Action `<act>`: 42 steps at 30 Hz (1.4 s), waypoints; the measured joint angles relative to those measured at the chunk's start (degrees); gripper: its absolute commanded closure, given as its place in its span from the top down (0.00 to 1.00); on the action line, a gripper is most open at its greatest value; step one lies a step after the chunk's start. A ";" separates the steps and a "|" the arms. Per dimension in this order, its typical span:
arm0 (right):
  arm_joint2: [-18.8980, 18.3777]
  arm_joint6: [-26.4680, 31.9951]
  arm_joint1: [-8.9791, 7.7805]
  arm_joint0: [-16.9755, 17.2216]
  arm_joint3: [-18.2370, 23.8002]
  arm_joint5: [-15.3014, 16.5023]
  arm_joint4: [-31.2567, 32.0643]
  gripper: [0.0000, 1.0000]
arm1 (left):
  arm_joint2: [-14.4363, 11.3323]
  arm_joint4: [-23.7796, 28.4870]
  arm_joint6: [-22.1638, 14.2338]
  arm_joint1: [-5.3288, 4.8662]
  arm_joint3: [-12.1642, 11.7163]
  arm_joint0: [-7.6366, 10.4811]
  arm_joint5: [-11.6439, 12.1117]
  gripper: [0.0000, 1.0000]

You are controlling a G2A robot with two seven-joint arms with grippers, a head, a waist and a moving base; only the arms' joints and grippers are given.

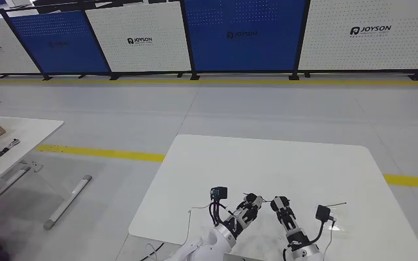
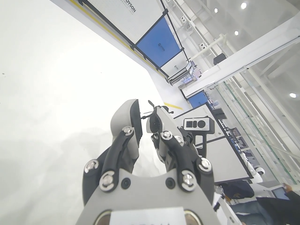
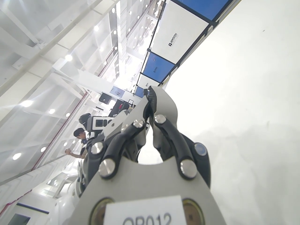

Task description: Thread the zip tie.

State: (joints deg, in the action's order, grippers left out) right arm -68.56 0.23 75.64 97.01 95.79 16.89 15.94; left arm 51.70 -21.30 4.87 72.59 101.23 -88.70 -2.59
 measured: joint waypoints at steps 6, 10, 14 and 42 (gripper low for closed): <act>0.09 -0.46 -0.03 0.11 -0.04 0.28 1.17 0.00 | 0.17 0.34 0.28 0.09 -0.03 -0.01 -0.29 0.13; 0.26 -1.11 -0.02 0.06 -0.26 0.50 2.20 0.00 | 0.36 0.58 0.41 0.12 0.16 -0.17 -0.41 0.13; 0.44 -1.77 0.00 0.08 -0.34 0.69 2.97 0.00 | 0.43 0.57 0.35 0.14 0.25 -0.27 -0.48 0.06; 0.08 -1.50 -0.01 0.11 -0.12 0.93 0.99 0.00 | 0.29 -0.19 -0.60 0.29 0.04 -0.37 -0.10 0.00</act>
State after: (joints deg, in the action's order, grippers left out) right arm -68.47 -1.27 75.63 97.11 95.67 17.82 16.93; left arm 51.99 -21.49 4.27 72.87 101.26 -89.07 -2.68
